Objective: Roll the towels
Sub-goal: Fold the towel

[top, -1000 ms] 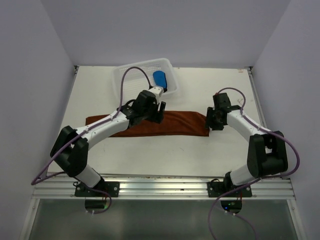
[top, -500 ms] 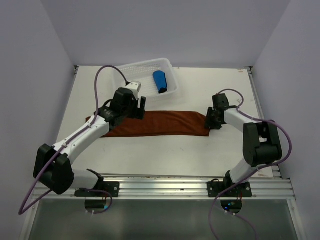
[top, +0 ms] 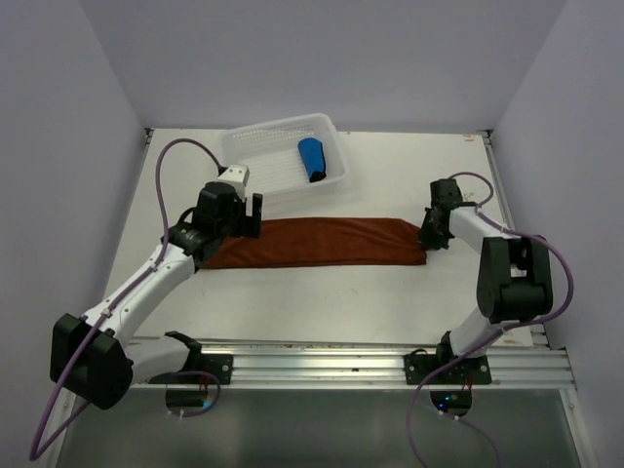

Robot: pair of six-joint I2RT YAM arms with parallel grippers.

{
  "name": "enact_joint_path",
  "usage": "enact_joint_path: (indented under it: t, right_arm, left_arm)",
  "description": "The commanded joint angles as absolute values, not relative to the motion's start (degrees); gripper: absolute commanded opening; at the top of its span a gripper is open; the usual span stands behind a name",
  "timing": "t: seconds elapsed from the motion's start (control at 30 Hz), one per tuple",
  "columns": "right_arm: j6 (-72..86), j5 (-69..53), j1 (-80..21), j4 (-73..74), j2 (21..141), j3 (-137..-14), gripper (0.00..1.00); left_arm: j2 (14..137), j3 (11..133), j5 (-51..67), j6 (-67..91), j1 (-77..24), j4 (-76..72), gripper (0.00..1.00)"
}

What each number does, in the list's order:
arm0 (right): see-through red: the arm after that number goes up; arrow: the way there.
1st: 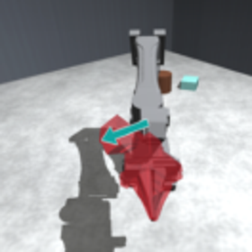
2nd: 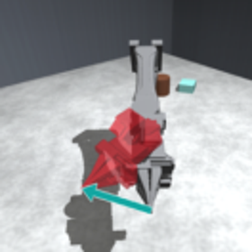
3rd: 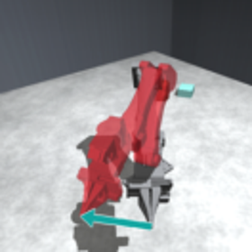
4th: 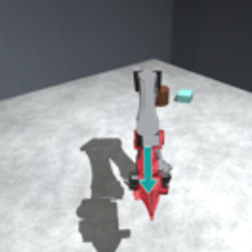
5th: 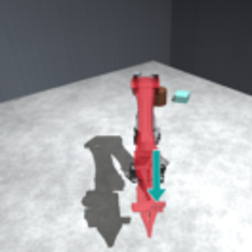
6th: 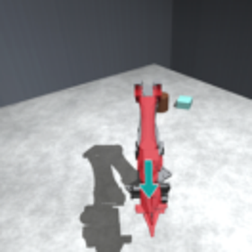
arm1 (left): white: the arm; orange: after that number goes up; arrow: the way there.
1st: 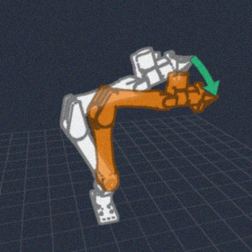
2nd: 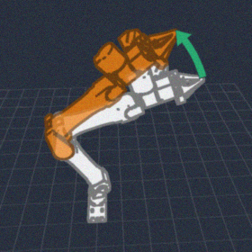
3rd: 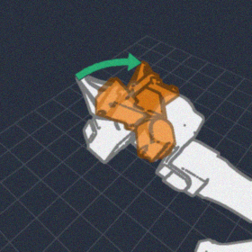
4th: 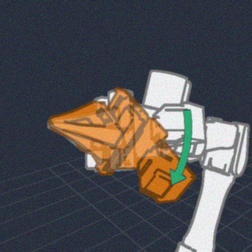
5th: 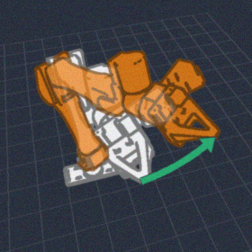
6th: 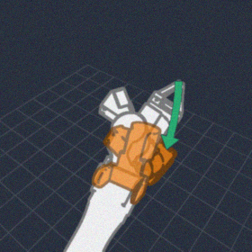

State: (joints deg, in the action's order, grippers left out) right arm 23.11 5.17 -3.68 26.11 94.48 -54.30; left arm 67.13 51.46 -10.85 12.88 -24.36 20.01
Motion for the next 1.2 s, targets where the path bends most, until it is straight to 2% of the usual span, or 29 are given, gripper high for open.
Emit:
enact_joint_path:
  t: [0.0,0.2,0.4,0.53,0.63,0.7,0.8,1.17]
  right_arm:
    - [21.9,11.8,-0.3,31.1,91.2,-59.2,0.0]
    - [20.7,14.8,7.9,34.4,85.1,-62.3,0.0]
    - [19.6,25.7,11.1,36.5,79.4,-64.7,0.0]
    - [20.7,24.5,13.0,35.9,77.3,-66.2,0.0]
    - [19.9,15.0,12.8,30.6,73.8,-65.0,0.0]
    - [20.0,8.4,11.0,25.7,72.0,-62.2,0.0]
    - [20.0,4.9,6.3,24.3,70.2,-61.2,0.0]
    - [26.3,-3.3,-12.3,28.0,72.6,-66.0,0.0]
  left_arm:
    - [66.2,50.5,-11.7,13.4,-23.6,16.8,0.89]
    - [64.4,49.7,-11.9,13.4,-22.5,16.1,0.9]
    - [63.4,49.3,-11.7,13.4,-22.1,15.6,0.92]
    - [63.8,49.4,-10.6,13.4,-22.1,15.7,0.92]
    - [63.9,49.5,-10.5,13.4,-22.1,15.8,0.93]
    - [63.9,49.6,-9.8,13.4,-21.9,15.6,0.93]
    - [64.5,49.7,-9.1,13.6,-21.5,15.6,0.93]
    - [65.5,50.4,-6.5,14.5,-20.0,16.3,0.93]
